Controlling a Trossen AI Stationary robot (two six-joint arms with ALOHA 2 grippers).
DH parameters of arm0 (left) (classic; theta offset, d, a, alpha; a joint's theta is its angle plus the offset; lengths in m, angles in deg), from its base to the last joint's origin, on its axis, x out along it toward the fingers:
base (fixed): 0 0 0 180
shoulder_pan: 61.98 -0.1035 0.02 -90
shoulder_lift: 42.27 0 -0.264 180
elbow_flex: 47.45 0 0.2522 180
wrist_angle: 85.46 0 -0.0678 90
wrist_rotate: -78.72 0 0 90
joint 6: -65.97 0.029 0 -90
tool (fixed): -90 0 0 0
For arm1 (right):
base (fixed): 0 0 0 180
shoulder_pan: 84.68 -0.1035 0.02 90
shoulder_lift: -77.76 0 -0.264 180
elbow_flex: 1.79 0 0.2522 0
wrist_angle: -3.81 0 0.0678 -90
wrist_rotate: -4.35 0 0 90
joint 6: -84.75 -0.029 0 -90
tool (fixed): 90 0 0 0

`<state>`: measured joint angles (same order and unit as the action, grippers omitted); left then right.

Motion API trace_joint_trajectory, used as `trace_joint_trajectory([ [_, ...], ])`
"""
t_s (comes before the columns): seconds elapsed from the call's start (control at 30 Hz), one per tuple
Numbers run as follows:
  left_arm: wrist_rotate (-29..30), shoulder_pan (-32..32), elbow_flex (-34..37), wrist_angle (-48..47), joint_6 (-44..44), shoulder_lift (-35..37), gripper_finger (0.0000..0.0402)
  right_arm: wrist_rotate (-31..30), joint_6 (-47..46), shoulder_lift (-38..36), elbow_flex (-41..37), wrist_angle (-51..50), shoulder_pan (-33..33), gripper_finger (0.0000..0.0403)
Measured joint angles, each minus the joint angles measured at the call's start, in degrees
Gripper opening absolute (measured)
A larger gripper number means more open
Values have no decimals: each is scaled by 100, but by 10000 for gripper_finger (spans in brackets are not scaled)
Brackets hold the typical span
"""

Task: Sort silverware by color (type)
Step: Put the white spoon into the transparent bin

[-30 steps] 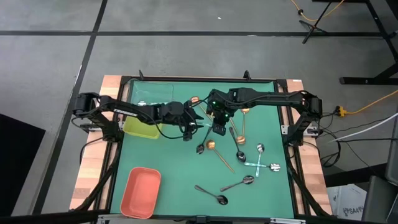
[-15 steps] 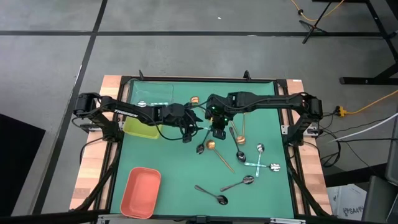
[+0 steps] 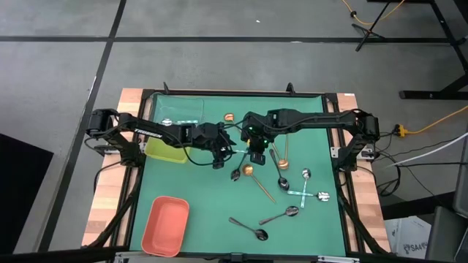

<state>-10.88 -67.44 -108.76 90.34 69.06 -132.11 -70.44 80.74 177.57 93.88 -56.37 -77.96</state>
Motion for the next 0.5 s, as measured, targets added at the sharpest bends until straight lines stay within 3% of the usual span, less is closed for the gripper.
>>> trace_joint_trajectory([
  [0.23,-4,0,0,1,2,0,152,-2,0,0,0,2,0,5],
  [0.5,-11,0,0,0,7,0,93,-119,2,0,0,4,2,5],
])
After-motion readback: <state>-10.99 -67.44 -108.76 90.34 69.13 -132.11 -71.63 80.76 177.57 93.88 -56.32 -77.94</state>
